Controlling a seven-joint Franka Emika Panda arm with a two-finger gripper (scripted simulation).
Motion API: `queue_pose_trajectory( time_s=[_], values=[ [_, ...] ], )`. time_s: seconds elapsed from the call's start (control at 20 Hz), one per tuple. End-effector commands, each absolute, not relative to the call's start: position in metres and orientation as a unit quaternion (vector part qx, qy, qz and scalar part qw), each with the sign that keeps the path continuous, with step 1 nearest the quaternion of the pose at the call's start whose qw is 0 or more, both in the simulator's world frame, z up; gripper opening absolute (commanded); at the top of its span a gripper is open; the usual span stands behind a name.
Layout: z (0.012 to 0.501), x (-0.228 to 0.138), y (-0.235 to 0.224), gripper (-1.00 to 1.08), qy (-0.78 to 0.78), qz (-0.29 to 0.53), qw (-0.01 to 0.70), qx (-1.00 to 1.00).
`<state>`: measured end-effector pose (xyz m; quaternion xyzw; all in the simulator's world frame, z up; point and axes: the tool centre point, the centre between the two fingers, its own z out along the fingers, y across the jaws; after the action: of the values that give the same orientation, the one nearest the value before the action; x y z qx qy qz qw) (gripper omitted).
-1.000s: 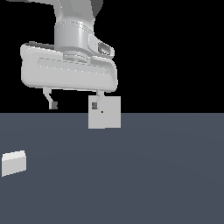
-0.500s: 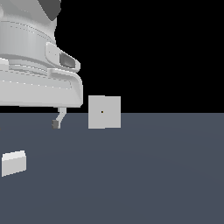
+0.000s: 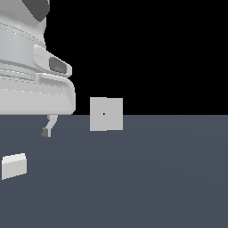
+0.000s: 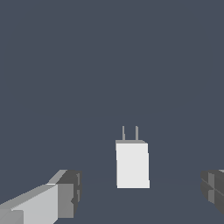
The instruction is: Plug the charger into the wall socket.
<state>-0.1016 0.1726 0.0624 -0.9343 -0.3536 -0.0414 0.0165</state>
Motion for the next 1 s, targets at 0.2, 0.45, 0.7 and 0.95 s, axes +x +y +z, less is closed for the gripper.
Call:
queue_pose_trajectory(
  time_s=[0.2,0.45,0.7,0.95],
  values=[
    [0.048,-0.102,0.172,1.00,-0.354,-0.041,0.016,-0.934],
    [0.025,-0.103,0.173,1.00,-0.355,-0.042,0.016,-0.934],
    [0.013,-0.103,0.172,1.00,-0.356,-0.042,0.016,-0.934],
    [0.012,-0.103,0.172,-1.00,-0.356,-0.042,0.016,-0.934]
  ],
)
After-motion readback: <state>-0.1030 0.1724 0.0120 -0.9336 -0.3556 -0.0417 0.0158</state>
